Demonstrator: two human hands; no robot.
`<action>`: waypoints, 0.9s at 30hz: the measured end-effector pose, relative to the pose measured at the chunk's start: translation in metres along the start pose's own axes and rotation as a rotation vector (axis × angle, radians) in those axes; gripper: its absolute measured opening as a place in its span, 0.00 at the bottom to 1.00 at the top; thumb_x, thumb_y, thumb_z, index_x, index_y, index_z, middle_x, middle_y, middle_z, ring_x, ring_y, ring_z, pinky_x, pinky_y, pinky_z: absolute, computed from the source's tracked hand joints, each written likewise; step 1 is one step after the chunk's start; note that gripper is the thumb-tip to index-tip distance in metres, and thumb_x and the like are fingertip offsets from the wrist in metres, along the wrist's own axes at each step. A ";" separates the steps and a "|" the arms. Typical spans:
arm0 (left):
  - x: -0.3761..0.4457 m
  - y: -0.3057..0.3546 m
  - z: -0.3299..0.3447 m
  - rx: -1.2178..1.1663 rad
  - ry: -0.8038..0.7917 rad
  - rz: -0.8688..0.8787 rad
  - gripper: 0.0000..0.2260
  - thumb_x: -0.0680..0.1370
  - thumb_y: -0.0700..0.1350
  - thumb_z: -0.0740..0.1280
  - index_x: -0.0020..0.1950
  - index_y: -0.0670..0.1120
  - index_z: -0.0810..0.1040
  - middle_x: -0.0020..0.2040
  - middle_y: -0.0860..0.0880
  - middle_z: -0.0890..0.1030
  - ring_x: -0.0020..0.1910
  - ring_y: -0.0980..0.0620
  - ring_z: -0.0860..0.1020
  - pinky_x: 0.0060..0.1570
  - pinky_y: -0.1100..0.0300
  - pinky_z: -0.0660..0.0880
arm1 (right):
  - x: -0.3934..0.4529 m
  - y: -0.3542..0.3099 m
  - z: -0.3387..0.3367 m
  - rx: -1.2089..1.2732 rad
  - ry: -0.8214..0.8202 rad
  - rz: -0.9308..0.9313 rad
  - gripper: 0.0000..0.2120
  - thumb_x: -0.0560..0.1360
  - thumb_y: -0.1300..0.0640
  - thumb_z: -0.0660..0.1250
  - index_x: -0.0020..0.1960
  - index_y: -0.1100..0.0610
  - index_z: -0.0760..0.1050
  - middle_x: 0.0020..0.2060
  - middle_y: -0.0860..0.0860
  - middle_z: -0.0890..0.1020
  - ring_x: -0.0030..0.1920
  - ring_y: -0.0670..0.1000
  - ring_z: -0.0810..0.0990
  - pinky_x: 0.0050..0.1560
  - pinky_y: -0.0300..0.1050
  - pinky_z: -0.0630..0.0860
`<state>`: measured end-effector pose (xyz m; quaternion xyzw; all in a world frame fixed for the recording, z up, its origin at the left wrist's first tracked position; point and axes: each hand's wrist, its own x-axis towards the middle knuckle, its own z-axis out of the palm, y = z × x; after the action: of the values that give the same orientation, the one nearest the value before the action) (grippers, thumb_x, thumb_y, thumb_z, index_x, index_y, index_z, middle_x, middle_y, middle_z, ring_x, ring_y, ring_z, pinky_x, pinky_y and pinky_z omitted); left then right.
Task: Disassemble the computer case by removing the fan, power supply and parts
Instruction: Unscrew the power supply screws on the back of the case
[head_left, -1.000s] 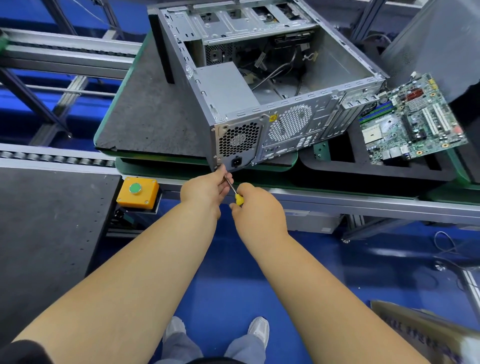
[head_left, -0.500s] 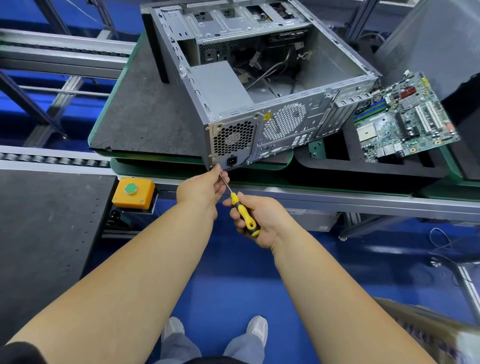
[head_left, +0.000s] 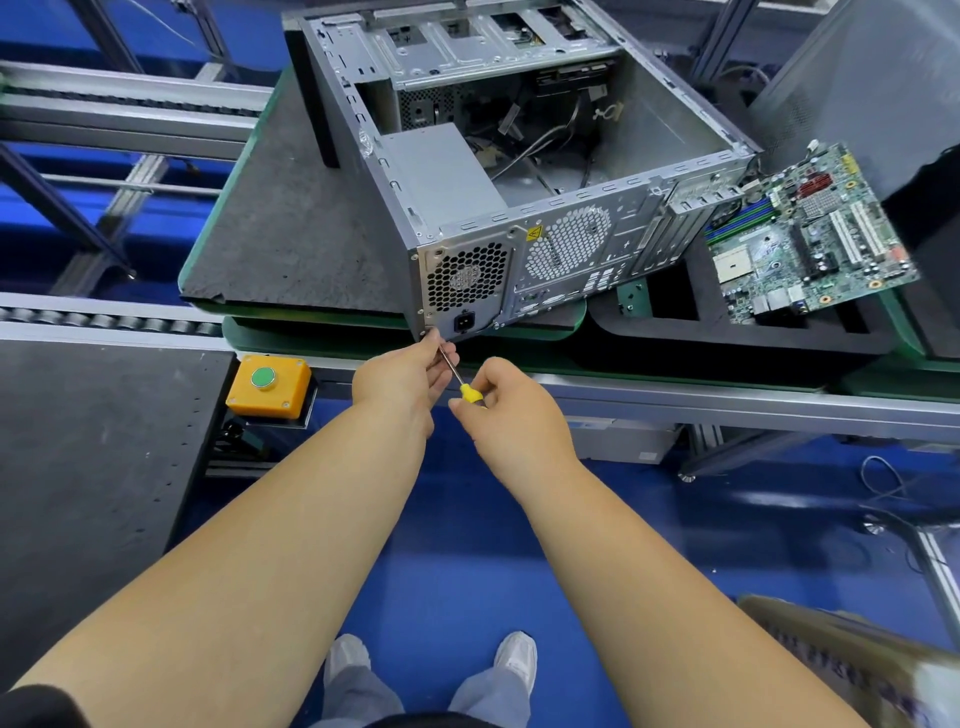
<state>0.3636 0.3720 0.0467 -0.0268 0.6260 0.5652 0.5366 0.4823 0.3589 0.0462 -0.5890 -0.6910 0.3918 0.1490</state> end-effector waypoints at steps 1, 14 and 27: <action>0.000 0.000 0.000 -0.003 -0.006 0.002 0.06 0.79 0.45 0.68 0.46 0.43 0.80 0.42 0.49 0.84 0.41 0.57 0.83 0.39 0.68 0.78 | 0.000 0.000 0.000 -0.061 0.025 -0.023 0.12 0.76 0.48 0.67 0.42 0.50 0.66 0.32 0.46 0.74 0.36 0.51 0.74 0.33 0.47 0.70; 0.000 -0.001 0.000 0.022 0.002 0.012 0.07 0.79 0.45 0.68 0.44 0.44 0.80 0.41 0.49 0.83 0.41 0.57 0.82 0.43 0.67 0.78 | -0.002 0.006 -0.001 -0.196 0.045 -0.070 0.10 0.78 0.45 0.65 0.47 0.49 0.68 0.37 0.46 0.76 0.40 0.52 0.76 0.37 0.48 0.73; -0.010 -0.005 0.007 0.062 -0.116 -0.012 0.06 0.79 0.44 0.68 0.47 0.43 0.82 0.37 0.51 0.86 0.37 0.58 0.84 0.36 0.67 0.79 | -0.005 0.035 -0.037 0.089 0.015 0.085 0.07 0.80 0.50 0.58 0.45 0.50 0.69 0.36 0.47 0.75 0.35 0.50 0.72 0.33 0.45 0.65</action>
<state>0.3759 0.3698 0.0516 0.0188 0.6110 0.5427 0.5760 0.5327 0.3679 0.0459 -0.6135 -0.6461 0.4237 0.1633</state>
